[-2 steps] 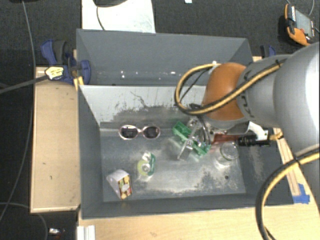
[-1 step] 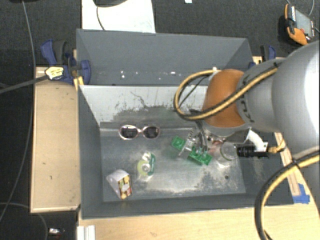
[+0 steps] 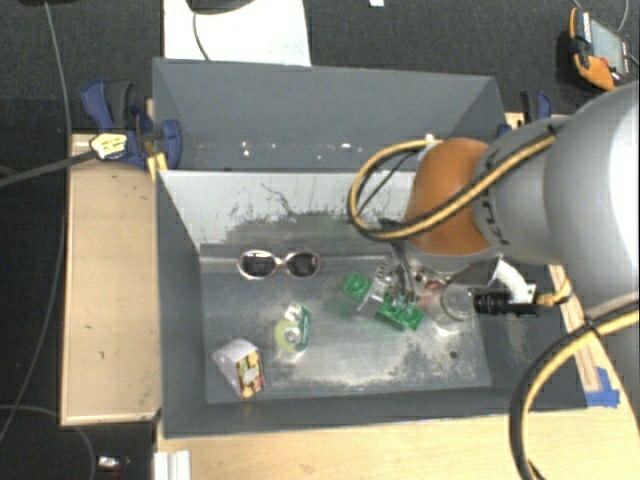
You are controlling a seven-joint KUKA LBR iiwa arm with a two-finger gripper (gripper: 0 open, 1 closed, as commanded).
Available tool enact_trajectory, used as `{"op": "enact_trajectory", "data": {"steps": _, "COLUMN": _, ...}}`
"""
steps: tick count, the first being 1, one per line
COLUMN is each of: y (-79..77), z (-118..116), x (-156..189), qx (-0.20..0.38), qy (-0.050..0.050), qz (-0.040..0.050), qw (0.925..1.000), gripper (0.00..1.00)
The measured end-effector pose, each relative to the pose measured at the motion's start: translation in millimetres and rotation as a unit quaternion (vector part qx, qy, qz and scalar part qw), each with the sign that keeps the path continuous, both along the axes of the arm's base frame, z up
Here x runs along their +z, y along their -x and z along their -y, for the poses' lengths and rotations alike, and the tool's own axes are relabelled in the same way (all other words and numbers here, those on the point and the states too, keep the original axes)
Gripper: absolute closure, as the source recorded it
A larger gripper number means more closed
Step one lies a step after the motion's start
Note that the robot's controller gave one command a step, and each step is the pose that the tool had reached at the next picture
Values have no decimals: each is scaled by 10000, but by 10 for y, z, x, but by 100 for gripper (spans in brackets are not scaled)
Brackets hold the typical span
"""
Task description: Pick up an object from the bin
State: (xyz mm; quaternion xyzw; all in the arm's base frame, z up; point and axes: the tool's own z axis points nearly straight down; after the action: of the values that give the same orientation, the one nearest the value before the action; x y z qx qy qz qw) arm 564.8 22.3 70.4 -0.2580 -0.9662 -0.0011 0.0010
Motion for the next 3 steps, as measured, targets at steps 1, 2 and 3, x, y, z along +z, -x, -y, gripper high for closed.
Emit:
{"op": "enact_trajectory", "data": {"steps": 1, "y": 13, "z": 2, "x": 292, "qx": 13, "qy": -1, "qz": -17, "qw": 10000, "gripper": 100}}
{"op": "enact_trajectory", "data": {"steps": 2, "y": 7, "z": 3, "x": 535, "qx": 31, "qy": -1, "qz": -2, "qw": 10000, "gripper": 100}}
{"op": "enact_trajectory", "data": {"steps": 3, "y": 1, "z": 5, "x": 647, "qx": 41, "qy": -1, "qz": 10, "qw": 10000, "gripper": 100}}
